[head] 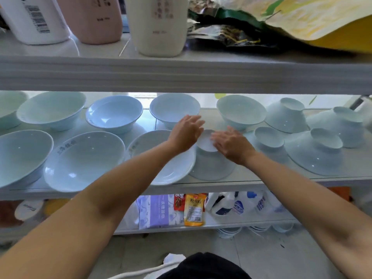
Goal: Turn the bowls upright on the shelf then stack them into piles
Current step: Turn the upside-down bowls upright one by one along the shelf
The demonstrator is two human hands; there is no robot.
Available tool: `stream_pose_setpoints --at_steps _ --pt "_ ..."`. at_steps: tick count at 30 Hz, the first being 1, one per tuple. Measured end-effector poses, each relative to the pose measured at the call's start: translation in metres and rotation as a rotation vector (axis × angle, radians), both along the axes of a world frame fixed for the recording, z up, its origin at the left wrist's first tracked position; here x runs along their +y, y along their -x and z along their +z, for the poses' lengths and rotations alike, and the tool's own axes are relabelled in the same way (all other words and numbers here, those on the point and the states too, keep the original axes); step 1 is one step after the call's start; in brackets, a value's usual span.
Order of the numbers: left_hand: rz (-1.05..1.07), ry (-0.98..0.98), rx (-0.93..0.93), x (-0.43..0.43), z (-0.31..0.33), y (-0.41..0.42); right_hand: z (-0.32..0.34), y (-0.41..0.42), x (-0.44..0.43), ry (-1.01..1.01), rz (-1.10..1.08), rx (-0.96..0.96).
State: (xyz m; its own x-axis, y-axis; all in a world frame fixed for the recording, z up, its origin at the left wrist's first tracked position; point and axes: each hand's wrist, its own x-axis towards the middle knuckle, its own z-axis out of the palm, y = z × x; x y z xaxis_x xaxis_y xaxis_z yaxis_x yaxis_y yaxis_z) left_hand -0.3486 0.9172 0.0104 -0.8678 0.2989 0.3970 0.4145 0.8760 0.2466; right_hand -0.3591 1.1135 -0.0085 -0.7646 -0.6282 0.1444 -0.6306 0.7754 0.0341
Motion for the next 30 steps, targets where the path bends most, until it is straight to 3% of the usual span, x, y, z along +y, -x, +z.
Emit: stream_pose_setpoints --at_steps 3,8,18,23,26,30 --pt "-0.1 0.071 0.033 0.025 -0.006 -0.019 -0.005 -0.017 0.021 -0.052 0.04 -0.035" --pt "-0.034 0.074 -0.036 0.063 -0.015 -0.045 0.0 -0.025 0.028 0.016 0.006 -0.082" --pt "0.043 0.17 -0.161 0.079 -0.011 -0.079 0.013 -0.038 0.044 -0.08 0.176 0.035" --pt "0.055 -0.014 -0.199 0.086 -0.004 -0.08 0.028 -0.038 0.06 0.033 0.172 -0.003" --pt "0.095 -0.233 -0.268 0.093 0.01 -0.074 0.039 -0.033 0.073 0.25 0.021 -0.213" --pt "0.211 -0.637 -0.394 0.097 0.036 -0.063 0.057 -0.025 0.1 0.774 -0.162 -0.849"
